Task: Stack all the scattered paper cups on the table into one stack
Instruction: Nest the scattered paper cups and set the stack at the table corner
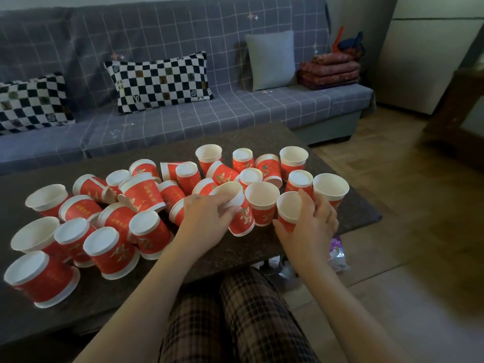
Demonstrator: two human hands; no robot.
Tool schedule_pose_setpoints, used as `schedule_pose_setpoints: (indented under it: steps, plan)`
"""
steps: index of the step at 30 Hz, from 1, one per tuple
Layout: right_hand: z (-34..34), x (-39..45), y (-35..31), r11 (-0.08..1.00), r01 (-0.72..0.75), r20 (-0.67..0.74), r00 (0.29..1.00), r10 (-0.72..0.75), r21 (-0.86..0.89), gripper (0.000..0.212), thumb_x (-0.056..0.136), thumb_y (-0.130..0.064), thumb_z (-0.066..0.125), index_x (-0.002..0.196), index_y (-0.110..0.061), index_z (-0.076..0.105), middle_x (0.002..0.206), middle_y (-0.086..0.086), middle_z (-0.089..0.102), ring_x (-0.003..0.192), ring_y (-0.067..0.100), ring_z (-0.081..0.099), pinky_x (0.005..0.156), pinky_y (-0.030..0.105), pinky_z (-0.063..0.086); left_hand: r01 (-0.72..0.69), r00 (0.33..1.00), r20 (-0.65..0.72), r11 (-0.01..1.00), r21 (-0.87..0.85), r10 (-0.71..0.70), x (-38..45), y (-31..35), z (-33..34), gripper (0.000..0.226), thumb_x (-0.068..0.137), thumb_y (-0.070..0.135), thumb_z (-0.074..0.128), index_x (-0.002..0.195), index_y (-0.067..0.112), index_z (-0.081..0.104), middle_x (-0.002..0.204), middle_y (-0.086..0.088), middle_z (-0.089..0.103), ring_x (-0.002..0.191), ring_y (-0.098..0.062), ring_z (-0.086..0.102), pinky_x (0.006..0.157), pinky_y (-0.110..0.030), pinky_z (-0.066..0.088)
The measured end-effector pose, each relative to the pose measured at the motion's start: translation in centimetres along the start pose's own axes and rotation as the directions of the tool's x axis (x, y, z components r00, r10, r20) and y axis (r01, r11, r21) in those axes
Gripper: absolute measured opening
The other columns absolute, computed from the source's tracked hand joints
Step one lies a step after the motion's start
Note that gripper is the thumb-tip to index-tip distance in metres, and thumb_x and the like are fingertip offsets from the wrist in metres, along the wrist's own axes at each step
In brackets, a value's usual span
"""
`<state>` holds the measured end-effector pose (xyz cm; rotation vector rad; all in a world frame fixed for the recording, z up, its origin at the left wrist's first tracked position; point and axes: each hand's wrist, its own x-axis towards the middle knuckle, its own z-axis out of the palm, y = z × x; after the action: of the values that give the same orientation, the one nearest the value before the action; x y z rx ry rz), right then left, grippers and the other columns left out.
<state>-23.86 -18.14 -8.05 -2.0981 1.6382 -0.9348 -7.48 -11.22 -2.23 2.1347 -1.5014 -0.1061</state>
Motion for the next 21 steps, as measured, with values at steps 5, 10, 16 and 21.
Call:
schedule_pose_setpoints:
  steps: [5,10,16,21]
  plan:
    - [0.8,0.7,0.4,0.981,-0.068,0.011,0.998,0.067,0.181,0.091,0.068,-0.038,0.078,0.138,-0.022,0.023,0.139,0.009,0.042,0.13,0.029,0.037,0.107,0.05,0.029,0.029,0.999,-0.019,0.992,-0.121,-0.032,-0.3,0.7,0.5,0.034,0.088,0.035,0.057,0.113,0.014,0.066,0.107,-0.003,0.07,0.101,-0.017,0.06,0.1,-0.045,0.041]
    - [0.3,0.3,0.4,0.893,-0.163,0.08,0.987,0.142,0.419,0.094,0.068,-0.034,0.078,0.133,-0.037,0.011,0.133,0.005,0.049,0.122,0.029,0.048,0.098,0.049,0.044,0.035,0.998,-0.049,0.986,-0.165,-0.044,-0.4,0.7,0.0,0.036,0.088,0.034,0.057,0.115,0.012,0.065,0.105,-0.002,0.07,0.092,-0.011,0.057,0.095,-0.04,0.044]
    - [-1.2,-1.5,1.0,0.977,-0.047,0.124,0.992,0.021,0.209,0.076,0.062,-0.034,0.08,0.124,-0.026,0.037,0.119,0.0,0.054,0.115,0.021,0.047,0.104,0.043,0.034,0.089,0.983,-0.126,0.947,-0.309,-0.133,-1.3,0.5,-2.0,0.02,0.091,0.033,0.052,0.091,0.017,0.064,0.081,0.011,0.063,0.072,-0.004,0.057,0.062,-0.017,0.038]
    - [-1.7,-2.3,-0.6,0.962,0.117,0.234,0.956,-0.176,0.247,0.075,0.063,-0.036,0.078,0.128,-0.032,0.041,0.124,-0.011,0.05,0.116,0.013,0.039,0.102,0.039,0.032,0.041,0.995,-0.066,0.889,-0.456,-0.079,-2.1,1.8,-2.2,0.033,0.095,0.034,0.045,0.074,0.012,0.057,0.07,0.001,0.06,0.066,-0.01,0.053,0.061,-0.026,0.041]
